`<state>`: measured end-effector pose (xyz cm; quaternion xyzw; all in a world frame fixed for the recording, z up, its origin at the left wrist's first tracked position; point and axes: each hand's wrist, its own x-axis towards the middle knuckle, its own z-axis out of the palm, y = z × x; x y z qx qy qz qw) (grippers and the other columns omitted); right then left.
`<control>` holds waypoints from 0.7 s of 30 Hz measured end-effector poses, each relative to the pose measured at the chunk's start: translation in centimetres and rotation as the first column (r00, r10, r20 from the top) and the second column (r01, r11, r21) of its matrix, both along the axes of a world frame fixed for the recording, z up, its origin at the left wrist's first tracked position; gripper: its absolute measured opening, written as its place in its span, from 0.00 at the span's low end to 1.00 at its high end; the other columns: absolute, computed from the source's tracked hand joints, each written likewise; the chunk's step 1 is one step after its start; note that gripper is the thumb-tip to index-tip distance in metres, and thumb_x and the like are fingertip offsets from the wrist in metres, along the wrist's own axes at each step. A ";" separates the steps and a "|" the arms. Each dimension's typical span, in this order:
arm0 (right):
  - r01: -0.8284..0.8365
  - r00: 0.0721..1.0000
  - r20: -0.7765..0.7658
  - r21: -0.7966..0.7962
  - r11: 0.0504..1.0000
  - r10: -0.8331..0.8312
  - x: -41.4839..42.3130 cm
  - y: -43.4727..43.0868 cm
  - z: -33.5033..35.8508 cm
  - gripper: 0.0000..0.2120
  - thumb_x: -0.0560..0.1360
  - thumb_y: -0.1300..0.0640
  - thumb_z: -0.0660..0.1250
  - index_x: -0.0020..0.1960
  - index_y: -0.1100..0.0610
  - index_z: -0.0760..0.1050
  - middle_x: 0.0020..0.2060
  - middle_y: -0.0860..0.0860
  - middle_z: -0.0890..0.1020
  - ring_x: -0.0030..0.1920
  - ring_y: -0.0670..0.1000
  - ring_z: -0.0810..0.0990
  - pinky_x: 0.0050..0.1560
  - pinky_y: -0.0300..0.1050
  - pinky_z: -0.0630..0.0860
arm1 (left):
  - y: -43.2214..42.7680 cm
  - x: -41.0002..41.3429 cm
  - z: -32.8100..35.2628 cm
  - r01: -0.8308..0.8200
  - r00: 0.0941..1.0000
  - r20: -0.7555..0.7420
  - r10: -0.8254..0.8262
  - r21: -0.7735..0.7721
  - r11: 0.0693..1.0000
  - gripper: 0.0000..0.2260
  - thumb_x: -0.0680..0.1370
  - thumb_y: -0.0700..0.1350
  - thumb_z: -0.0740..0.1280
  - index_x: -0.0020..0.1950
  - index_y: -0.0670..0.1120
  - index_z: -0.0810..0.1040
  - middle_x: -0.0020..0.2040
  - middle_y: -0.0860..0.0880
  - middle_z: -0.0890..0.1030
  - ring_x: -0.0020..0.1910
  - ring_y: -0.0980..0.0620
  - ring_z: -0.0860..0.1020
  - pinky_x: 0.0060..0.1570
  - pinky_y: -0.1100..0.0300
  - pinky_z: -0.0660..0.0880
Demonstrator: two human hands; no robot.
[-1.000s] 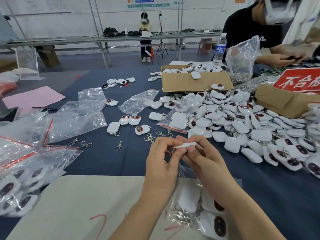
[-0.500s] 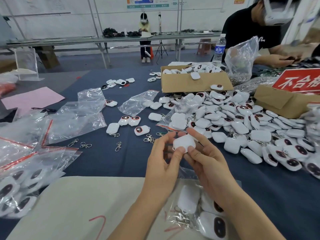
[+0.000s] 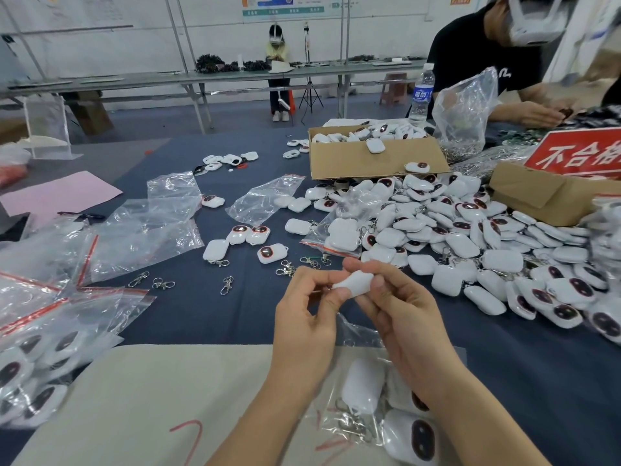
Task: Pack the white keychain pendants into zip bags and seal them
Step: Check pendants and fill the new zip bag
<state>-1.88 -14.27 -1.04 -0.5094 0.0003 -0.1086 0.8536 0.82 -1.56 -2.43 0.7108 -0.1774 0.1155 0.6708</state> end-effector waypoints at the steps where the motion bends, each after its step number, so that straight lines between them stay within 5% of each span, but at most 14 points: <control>1: 0.004 1.000 -0.005 -0.011 1.000 -0.004 0.0 0.0 0.0 0.13 0.78 0.57 0.63 0.49 0.51 0.86 0.56 0.52 0.86 0.60 0.51 0.83 0.56 0.36 0.78 | 0.0 0.0 0.0 -0.003 1.000 0.004 0.003 -0.002 1.000 0.12 0.79 0.37 0.70 0.50 0.55 0.82 0.47 0.54 0.83 0.48 0.53 0.81 0.49 0.64 0.75; 7: 0.002 0.996 -0.089 -0.100 0.995 -0.010 -0.3 0.9 0.4 0.12 0.73 0.51 0.69 0.56 0.46 0.84 0.48 0.53 0.87 0.49 0.51 0.86 0.50 0.40 0.82 | -0.2 -0.3 -0.1 -0.057 0.998 0.019 0.059 -0.072 0.996 0.08 0.82 0.50 0.64 0.58 0.57 0.80 0.57 0.53 0.82 0.57 0.50 0.81 0.57 0.52 0.78; 13: 0.053 0.997 -0.059 -0.007 0.999 -0.053 -0.2 -0.1 0.4 0.19 0.74 0.48 0.68 0.62 0.55 0.81 0.55 0.54 0.86 0.55 0.52 0.86 0.53 0.40 0.81 | -0.6 -0.4 -0.1 0.018 0.979 0.199 -0.038 0.102 0.995 0.12 0.81 0.49 0.67 0.64 0.57 0.78 0.64 0.59 0.75 0.67 0.55 0.76 0.62 0.67 0.72; 17: 0.064 0.998 0.026 -0.166 0.984 -0.061 -0.3 0.0 0.4 0.13 0.72 0.49 0.71 0.56 0.49 0.85 0.51 0.51 0.87 0.53 0.48 0.86 0.52 0.35 0.80 | -0.2 0.4 -0.4 -0.071 0.982 0.180 0.062 0.044 0.997 0.07 0.82 0.48 0.66 0.57 0.56 0.81 0.54 0.58 0.82 0.56 0.54 0.81 0.55 0.62 0.76; 21: 0.190 0.982 0.085 -0.420 0.888 -0.170 -0.3 -0.1 0.4 0.09 0.77 0.56 0.69 0.46 0.44 0.86 0.36 0.45 0.85 0.38 0.39 0.80 0.43 0.32 0.76 | 0.0 0.5 -0.6 -0.030 0.999 0.036 0.031 -0.012 0.999 0.10 0.83 0.56 0.61 0.55 0.58 0.82 0.44 0.56 0.84 0.42 0.57 0.81 0.43 0.60 0.77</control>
